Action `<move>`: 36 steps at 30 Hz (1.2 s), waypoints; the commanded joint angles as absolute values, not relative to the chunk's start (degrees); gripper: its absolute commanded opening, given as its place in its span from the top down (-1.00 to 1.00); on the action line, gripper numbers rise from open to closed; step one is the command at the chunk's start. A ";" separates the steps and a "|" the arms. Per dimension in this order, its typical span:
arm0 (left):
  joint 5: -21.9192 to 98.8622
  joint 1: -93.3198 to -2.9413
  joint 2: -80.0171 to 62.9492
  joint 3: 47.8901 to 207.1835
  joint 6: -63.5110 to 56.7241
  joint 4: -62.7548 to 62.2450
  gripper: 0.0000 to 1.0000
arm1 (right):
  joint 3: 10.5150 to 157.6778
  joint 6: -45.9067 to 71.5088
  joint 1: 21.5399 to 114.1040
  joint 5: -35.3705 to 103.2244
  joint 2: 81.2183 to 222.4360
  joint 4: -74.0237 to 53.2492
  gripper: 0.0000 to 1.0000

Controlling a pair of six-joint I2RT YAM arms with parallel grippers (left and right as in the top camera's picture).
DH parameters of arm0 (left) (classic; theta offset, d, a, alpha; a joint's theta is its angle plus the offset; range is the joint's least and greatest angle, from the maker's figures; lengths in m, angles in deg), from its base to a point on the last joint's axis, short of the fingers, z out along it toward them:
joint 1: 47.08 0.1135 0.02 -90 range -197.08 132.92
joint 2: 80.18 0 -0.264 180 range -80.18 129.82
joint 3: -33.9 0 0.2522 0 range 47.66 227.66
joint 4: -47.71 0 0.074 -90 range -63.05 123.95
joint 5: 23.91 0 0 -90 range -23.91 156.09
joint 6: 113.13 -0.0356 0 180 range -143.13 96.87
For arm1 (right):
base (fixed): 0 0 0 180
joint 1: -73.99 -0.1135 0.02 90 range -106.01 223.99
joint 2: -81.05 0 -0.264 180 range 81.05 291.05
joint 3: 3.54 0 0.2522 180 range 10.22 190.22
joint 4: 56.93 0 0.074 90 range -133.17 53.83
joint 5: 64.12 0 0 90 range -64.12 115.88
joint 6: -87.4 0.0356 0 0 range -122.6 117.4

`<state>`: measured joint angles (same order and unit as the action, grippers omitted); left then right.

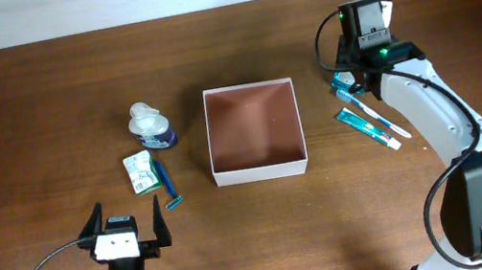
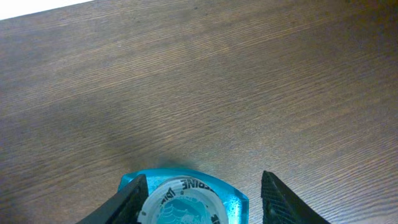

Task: Pack container
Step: 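Lower the right gripper and grasp the mouthwash bottle cap, then lift the mouthwash bottle and carry it over the pink box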

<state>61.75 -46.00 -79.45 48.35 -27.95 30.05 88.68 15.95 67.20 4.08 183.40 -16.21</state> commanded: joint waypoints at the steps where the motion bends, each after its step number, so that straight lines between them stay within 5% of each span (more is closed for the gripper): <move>1: 60.92 -45.91 -79.82 48.17 -28.63 29.83 -0.99 | 89.64 13.89 67.26 3.12 183.66 -15.75 0.06; 16: 60.92 -45.91 -79.82 48.17 -28.63 29.83 -0.99 | 89.64 9.59 67.24 6.03 183.64 -16.19 0.16; 22: 60.92 -45.91 -79.82 48.17 -28.63 29.83 -0.99 | 89.64 9.61 67.26 6.18 183.64 -16.19 0.45; 36: 60.92 -45.91 -79.82 48.17 -28.63 29.81 -0.99 | 90.05 5.92 67.20 9.11 181.04 -16.93 0.46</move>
